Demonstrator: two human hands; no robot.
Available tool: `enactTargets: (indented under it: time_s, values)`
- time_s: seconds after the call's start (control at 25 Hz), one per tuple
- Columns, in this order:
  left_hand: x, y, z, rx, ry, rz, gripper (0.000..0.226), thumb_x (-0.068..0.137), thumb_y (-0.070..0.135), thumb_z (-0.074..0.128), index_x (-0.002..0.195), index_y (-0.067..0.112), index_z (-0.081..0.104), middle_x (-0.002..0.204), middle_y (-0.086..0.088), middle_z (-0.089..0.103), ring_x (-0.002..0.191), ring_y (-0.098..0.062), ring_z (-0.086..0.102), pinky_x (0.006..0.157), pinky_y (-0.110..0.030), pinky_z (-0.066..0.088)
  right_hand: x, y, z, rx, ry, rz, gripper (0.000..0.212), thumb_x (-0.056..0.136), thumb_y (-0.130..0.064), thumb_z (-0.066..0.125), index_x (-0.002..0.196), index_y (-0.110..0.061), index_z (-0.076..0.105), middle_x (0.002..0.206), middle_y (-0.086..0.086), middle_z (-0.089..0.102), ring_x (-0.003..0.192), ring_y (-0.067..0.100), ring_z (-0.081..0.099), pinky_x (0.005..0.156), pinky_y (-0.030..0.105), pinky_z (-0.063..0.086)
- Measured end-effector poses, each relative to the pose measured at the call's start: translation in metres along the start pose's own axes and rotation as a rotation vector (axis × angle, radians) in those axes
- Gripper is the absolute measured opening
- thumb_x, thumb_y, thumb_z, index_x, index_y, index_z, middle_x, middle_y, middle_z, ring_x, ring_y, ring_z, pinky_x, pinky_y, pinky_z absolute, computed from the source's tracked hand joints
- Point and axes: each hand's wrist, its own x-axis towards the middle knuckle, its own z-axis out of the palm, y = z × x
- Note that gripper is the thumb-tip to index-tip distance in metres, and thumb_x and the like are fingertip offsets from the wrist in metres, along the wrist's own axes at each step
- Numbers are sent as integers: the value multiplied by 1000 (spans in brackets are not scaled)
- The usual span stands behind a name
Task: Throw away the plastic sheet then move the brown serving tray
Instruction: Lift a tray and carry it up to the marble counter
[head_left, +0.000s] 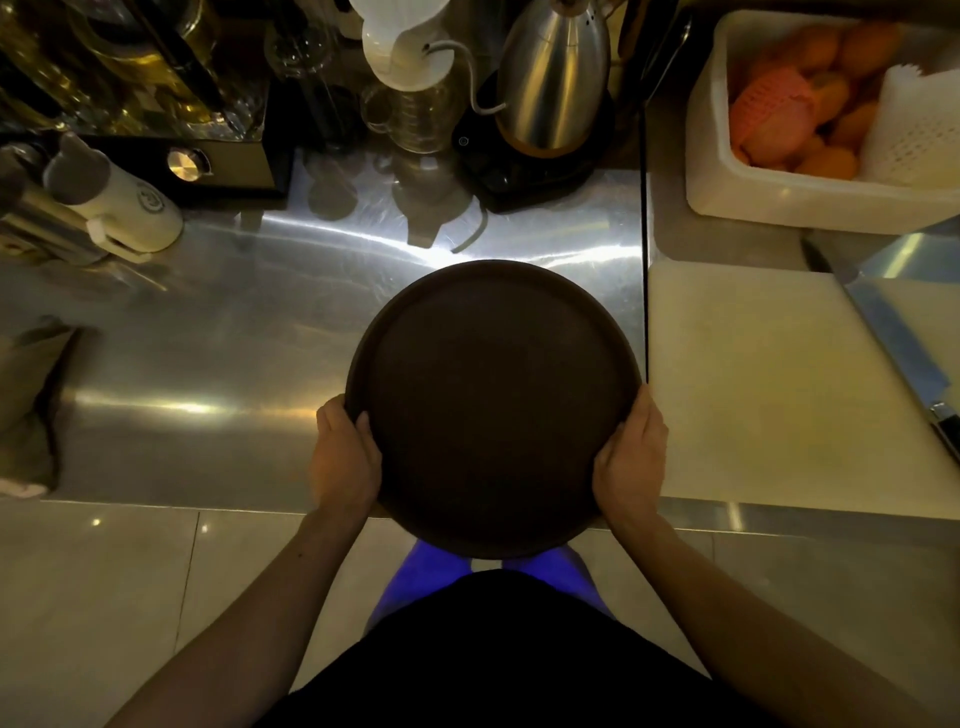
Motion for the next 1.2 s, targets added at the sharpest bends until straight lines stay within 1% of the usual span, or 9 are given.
enactTargets:
  time_s: [0.2, 0.32, 0.4, 0.48, 0.6, 0.76, 0.96, 1.08, 1.2]
  values:
    - [2, 1, -1, -2, -46, -10, 32, 101, 27, 40, 127, 8, 41, 101, -6, 58, 79, -18, 58, 66, -36, 51, 3, 0, -3, -33, -43, 61, 58, 95, -15, 40, 149, -6, 20, 130, 23, 46, 110, 36, 50, 87, 50, 50]
    - [5, -1, -6, 19, -81, 6, 33, 102, 29, 38, 123, 5, 45, 95, -6, 59, 78, -21, 61, 65, -36, 52, 11, -3, -11, -46, -92, 100, 47, 98, -19, 40, 142, -7, 32, 122, 19, 48, 91, 32, 59, 74, 44, 52]
    - [10, 0, -7, 25, -119, -12, 35, 101, 34, 39, 117, 4, 46, 92, -7, 58, 76, -22, 61, 61, -32, 48, 22, -2, -16, -46, -134, 133, 36, 99, -29, 39, 125, -4, 45, 114, 17, 53, 90, 32, 60, 74, 42, 51]
    - [18, 5, -8, 43, -181, -62, 42, 101, 43, 37, 112, 4, 47, 90, -9, 58, 76, -24, 60, 60, -32, 45, 38, -2, -21, -42, -224, 213, 41, 98, -40, 39, 114, -3, 50, 107, 16, 57, 90, 32, 60, 77, 43, 51]
    - [28, 8, -14, 9, -230, -161, 48, 99, 51, 36, 107, 5, 48, 89, -10, 57, 78, -25, 58, 63, -35, 44, 55, -3, -28, -15, -324, 294, 46, 96, -49, 40, 104, -5, 52, 97, 11, 59, 85, 29, 59, 72, 39, 48]
    - [24, 4, -16, -126, -194, -226, 45, 96, 52, 42, 98, 7, 49, 80, -5, 53, 77, -25, 56, 60, -32, 42, 56, 2, -30, 103, -320, 345, 44, 94, -53, 40, 98, -10, 49, 90, 6, 58, 80, 23, 58, 68, 39, 48]
    - [18, 3, -19, -587, -126, -523, 34, 91, 40, 60, 109, 13, 49, 106, -8, 57, 98, -26, 56, 81, -41, 52, 48, -8, -31, 357, -269, 389, 42, 94, -49, 45, 95, -8, 49, 85, 6, 53, 75, 19, 53, 59, 33, 42]
    - [17, 1, -32, -681, -109, -544, 38, 90, 34, 63, 118, 13, 49, 119, -10, 57, 107, -30, 57, 90, -48, 53, 41, -23, -34, 458, -221, 363, 32, 96, -42, 47, 89, -11, 46, 82, 6, 49, 72, 18, 51, 59, 31, 41]
    - [16, 1, -49, -765, -133, -449, 39, 93, 30, 59, 128, 15, 53, 124, -9, 61, 113, -30, 59, 93, -49, 52, 34, -40, -39, 522, -164, 336, 28, 96, -40, 46, 90, -13, 46, 85, 6, 50, 74, 16, 51, 60, 30, 42]
